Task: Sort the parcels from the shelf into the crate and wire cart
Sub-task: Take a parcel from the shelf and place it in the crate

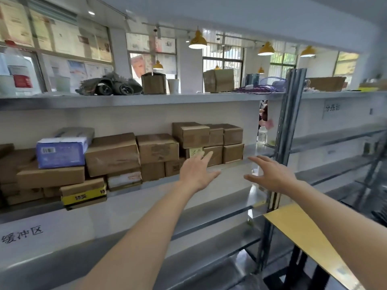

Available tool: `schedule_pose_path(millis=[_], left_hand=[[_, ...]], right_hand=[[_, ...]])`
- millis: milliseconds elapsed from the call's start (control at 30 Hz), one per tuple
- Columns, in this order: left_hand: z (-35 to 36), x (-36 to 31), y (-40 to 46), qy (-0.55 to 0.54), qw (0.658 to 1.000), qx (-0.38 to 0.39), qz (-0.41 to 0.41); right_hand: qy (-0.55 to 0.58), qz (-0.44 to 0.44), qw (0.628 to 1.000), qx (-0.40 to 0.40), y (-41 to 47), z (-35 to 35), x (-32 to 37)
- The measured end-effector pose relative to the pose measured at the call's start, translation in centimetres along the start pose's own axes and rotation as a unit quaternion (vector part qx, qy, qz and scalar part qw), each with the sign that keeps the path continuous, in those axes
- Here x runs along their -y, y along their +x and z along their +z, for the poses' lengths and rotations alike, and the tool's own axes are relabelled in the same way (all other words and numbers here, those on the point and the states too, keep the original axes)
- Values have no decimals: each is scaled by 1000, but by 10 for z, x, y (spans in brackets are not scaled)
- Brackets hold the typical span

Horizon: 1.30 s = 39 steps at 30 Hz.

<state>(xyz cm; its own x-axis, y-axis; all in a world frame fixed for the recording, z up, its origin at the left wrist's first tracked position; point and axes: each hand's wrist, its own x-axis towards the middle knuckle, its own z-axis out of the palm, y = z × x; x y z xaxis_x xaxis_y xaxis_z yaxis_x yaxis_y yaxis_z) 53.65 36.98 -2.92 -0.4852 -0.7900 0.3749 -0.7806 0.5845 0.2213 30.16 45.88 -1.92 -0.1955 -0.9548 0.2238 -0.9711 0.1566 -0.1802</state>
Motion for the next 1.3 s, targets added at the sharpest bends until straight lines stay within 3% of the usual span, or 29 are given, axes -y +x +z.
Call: schedule_pose_path(millis=[500, 867, 1300], left_hand=[[112, -32, 257, -54, 998, -7, -9], [159, -32, 328, -67, 994, -36, -76], [185, -58, 355, -59, 970, -86, -220]], right_hand=[[27, 35, 999, -6, 232, 6, -129], [72, -62, 996, 4, 363, 48, -171], [147, -204, 967, 32, 481, 97, -194]])
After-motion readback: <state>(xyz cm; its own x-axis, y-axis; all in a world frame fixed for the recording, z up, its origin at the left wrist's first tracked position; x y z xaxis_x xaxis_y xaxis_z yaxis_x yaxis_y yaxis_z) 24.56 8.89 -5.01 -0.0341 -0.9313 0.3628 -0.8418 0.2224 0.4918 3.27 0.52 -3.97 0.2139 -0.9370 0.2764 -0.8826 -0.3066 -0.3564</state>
